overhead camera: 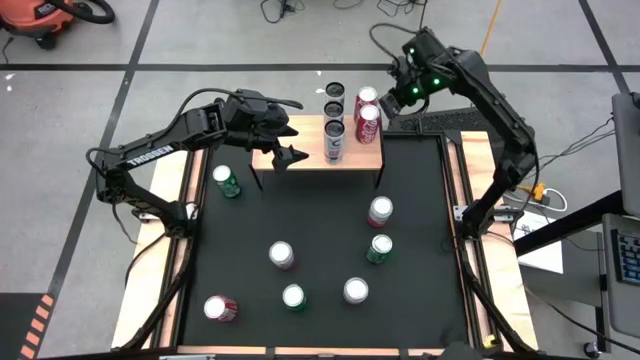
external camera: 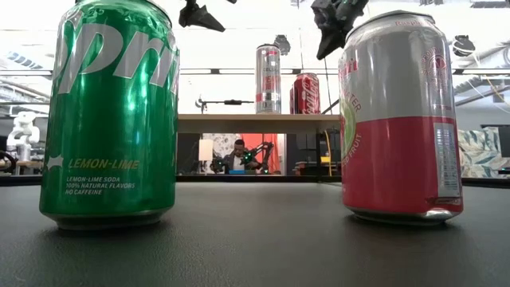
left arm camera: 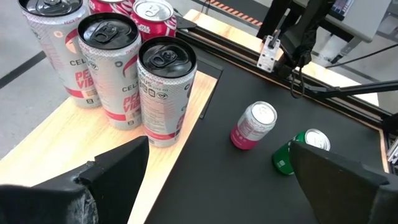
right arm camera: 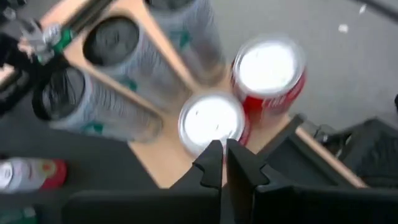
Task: Place canned beverage on shelf
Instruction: Adjust the red soda cans on the shelf, then put the red soda can aligned with the other red soda cans on the shelf
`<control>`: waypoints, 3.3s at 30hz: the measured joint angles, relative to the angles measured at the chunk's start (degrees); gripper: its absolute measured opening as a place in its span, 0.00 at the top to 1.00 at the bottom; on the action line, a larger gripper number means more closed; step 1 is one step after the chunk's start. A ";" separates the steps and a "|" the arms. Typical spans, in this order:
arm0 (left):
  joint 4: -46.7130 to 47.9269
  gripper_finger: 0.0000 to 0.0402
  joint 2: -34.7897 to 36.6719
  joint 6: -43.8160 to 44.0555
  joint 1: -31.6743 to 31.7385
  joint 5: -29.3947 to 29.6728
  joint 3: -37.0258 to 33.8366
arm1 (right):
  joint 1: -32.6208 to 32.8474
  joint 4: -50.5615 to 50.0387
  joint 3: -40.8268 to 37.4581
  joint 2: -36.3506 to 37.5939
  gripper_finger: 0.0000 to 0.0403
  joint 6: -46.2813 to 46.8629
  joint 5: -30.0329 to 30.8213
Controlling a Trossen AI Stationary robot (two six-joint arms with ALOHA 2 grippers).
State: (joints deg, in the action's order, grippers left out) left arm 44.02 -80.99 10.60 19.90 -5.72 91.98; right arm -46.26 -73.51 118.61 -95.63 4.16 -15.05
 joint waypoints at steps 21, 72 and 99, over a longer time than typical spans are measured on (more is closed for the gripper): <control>0.00 0.04 0.00 -0.42 -0.04 -0.09 -0.02 | 4.02 2.04 -11.65 1.09 1.00 9.74 7.58; 0.06 0.04 0.00 -0.51 -0.04 -0.74 -0.02 | 2.73 5.48 -11.65 0.74 1.00 11.27 7.52; 4.82 0.04 0.55 5.63 -9.08 -4.41 -0.07 | 31.34 -15.02 -9.71 18.52 1.00 24.98 15.15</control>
State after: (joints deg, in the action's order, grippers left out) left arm 48.84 -80.44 16.23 10.82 -10.13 91.92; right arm -14.92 -88.53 108.90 -77.10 29.14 0.10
